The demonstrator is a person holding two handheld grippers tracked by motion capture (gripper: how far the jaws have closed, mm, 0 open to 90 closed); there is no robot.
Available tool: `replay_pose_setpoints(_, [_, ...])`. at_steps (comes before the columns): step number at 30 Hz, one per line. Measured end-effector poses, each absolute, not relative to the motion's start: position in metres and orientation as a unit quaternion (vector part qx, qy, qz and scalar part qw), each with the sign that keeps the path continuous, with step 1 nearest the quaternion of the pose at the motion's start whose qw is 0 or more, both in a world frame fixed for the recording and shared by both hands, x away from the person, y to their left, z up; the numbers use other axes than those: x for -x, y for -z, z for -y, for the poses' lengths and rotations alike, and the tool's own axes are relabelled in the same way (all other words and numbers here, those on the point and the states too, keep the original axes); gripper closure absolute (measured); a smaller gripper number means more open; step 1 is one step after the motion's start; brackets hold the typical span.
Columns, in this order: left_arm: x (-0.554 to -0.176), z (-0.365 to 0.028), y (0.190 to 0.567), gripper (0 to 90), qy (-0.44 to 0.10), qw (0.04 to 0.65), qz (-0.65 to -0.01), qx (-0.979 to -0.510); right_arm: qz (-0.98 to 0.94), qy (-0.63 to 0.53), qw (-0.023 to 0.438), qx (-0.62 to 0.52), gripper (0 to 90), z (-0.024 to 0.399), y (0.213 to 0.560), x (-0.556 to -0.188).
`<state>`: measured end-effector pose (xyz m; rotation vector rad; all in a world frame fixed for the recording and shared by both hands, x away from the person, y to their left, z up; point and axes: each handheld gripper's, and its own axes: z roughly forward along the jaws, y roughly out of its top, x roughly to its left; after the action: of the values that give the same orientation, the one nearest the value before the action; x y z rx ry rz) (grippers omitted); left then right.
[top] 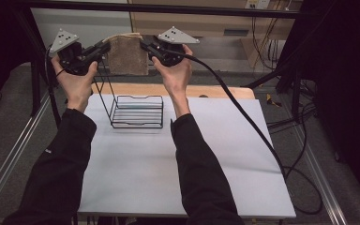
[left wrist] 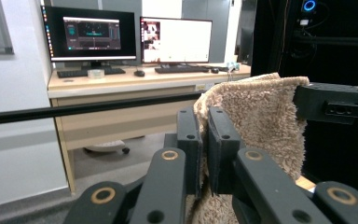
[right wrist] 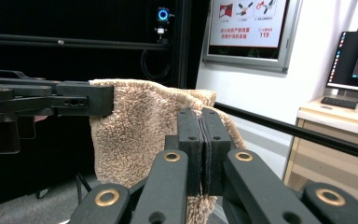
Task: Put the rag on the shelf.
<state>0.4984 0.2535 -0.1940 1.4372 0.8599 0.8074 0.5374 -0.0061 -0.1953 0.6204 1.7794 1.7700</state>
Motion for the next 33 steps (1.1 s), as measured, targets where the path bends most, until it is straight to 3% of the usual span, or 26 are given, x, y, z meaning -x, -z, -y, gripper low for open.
replay_pose_setpoints(33, [-0.484,-0.267,0.232,84.5,-0.319,0.587,-0.362,-0.65,-0.717,-0.606,0.264,-0.222,88.8,0.003,0.222,-0.521])
